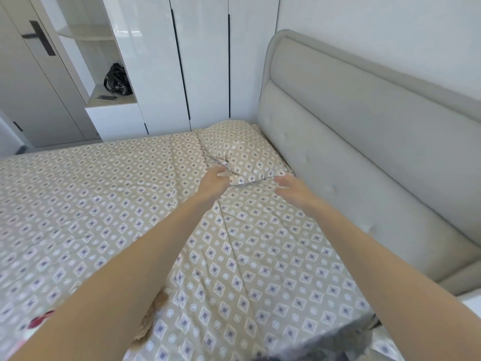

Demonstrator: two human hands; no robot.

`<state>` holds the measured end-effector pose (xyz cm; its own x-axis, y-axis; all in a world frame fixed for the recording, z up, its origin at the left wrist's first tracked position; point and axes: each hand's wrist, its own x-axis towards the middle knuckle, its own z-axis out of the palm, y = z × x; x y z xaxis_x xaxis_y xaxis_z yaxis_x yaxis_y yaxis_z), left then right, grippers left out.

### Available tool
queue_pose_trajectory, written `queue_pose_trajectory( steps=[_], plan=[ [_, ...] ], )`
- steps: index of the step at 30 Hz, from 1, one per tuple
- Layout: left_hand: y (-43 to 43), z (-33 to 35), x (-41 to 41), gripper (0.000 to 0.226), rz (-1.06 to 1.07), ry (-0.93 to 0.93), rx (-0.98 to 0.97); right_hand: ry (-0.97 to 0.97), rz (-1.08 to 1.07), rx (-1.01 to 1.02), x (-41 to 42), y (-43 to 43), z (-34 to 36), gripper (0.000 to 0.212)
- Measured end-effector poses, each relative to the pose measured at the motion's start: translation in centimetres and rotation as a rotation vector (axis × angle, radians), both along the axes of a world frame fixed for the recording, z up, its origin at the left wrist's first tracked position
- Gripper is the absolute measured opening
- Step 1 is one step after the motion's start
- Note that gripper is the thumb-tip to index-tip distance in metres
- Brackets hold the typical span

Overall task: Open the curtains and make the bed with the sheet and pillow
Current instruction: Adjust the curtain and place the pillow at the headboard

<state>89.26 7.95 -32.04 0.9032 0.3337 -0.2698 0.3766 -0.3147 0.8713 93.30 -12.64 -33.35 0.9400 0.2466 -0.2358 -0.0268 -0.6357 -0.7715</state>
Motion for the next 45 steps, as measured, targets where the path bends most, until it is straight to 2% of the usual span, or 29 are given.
queue_pose_trajectory(
  steps=[7,15,21,25,32,37,39,41,45],
  plan=[
    [3.3,-0.3,-0.9,0.043,0.014,-0.01,-0.046,0.09,0.017,-0.044,-1.1,3.9,-0.6,0.044],
    [7.9,-3.9,3.0,0.038,0.002,0.03,-0.061,0.24,0.015,-0.049,4.4,9.9,-4.3,0.042],
    [10.7,-8.8,11.4,0.039,0.049,0.093,-0.09,0.298,0.016,-0.082,14.1,13.4,-9.5,0.043],
    [11.2,-12.6,19.0,0.04,0.08,0.177,-0.109,0.408,-0.031,-0.058,21.6,15.0,-13.9,0.041],
    [13.3,-22.6,31.6,0.046,0.104,0.405,-0.08,0.658,-0.242,-0.056,34.1,17.1,-23.8,0.034],
    [15.4,-30.5,36.0,0.047,0.105,0.538,-0.191,0.82,-0.391,0.059,39.5,19.3,-31.0,0.034],
    [16.1,-34.3,37.0,0.05,0.045,0.571,-0.158,0.855,-0.416,0.117,41.0,20.4,-34.1,0.035],
    [17.2,-38.2,37.5,0.056,-0.035,0.614,-0.043,0.889,-0.449,0.167,42.3,21.4,-37.2,0.036],
    [19.7,-44.7,37.8,0.071,-0.235,0.707,0.312,0.936,-0.487,0.211,43.8,22.9,-42.4,0.021]
  ],
)
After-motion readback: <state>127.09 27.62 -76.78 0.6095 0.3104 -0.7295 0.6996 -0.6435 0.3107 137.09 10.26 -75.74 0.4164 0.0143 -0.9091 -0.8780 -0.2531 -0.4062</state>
